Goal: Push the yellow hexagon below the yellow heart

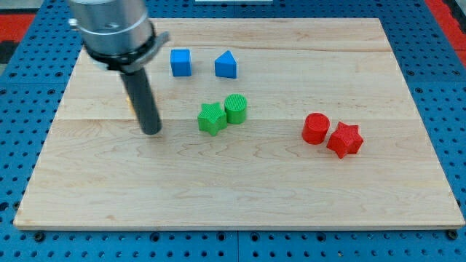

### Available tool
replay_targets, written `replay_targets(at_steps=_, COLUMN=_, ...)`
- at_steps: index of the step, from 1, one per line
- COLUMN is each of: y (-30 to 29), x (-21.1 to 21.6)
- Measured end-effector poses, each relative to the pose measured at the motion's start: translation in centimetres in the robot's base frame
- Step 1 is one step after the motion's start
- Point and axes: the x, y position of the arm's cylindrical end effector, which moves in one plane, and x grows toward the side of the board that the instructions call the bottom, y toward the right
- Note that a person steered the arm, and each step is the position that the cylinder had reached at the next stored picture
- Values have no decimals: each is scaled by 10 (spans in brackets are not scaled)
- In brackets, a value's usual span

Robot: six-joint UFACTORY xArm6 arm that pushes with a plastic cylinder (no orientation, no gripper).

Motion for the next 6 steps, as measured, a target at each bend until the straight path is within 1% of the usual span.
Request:
replay_targets(at_steps=1, y=-21, x=-23)
replay_targets(at_steps=2, y=-50, x=-38)
replay_targets(at_steps=3, y=-70, x=-26)
replay_targets(at_steps=4, y=-64, x=-6)
replay_targets(at_steps=5, y=-64, x=28)
replay_targets(at_steps=6, y=-45, x=78)
